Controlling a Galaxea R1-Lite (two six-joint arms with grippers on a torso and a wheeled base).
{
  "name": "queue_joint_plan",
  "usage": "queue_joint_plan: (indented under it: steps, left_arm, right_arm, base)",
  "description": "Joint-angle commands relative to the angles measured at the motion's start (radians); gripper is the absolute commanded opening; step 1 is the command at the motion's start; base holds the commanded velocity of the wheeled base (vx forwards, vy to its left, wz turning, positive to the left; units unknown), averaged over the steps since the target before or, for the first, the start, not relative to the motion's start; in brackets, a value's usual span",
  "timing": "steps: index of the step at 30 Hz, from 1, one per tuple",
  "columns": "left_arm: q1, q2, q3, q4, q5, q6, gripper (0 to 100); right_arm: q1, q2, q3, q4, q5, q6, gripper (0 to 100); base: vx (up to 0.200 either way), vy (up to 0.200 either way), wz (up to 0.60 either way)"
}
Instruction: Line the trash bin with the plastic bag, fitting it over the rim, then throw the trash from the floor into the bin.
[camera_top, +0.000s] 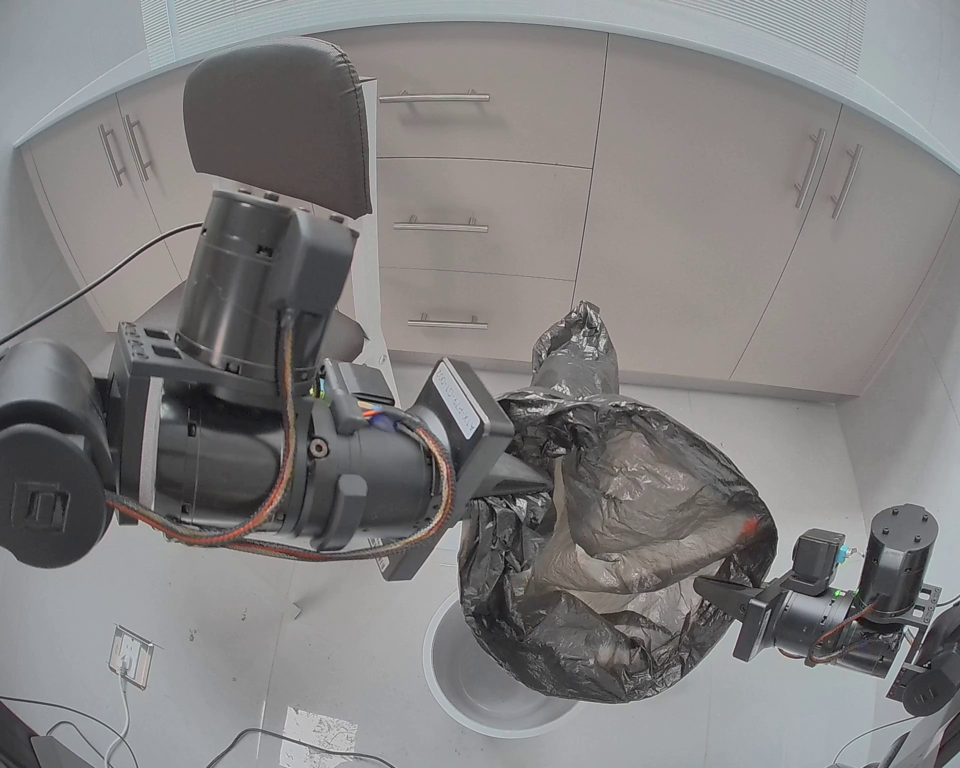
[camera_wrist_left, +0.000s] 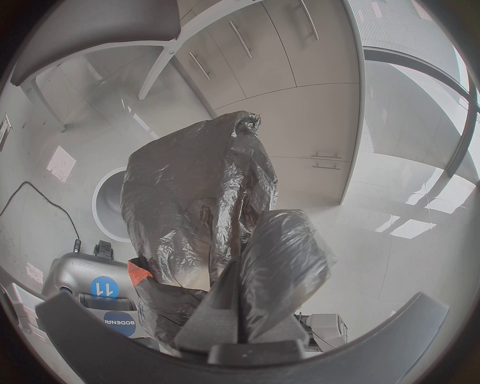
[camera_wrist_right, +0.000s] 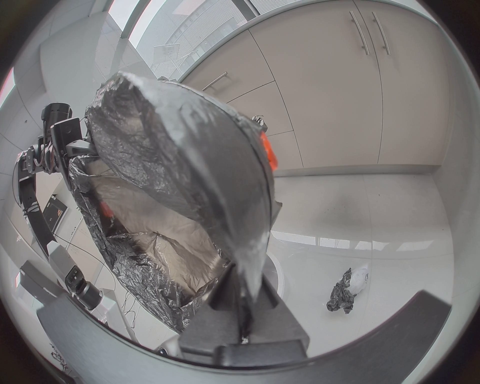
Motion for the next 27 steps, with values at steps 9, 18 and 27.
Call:
queue_joint_plan:
  steps: [9, 18, 27]
  left_arm:
    - [-0.001, 0.004, 0.021, 0.002, 0.0, -0.004, 0]
    - [-0.009, -0.056, 0.023, 0.003, 0.0, -0.006, 0]
    - [-0.021, -0.051, 0.074, 0.002, -0.023, -0.004, 0]
  right_arm:
    - [0.016, -0.094, 0.071, 0.007, 0.002, 0.011, 0]
    - [0.054, -0.14, 0.069, 0.007, 0.001, 0.012, 0]
    - [0.098, -0.181, 0.052, 0.14, 0.005, 0.012, 0]
  base:
    - [0.0, 0.0, 0.0]
    - [0.0, 0.0, 0.0]
    - [0.0, 0.0, 0.0]
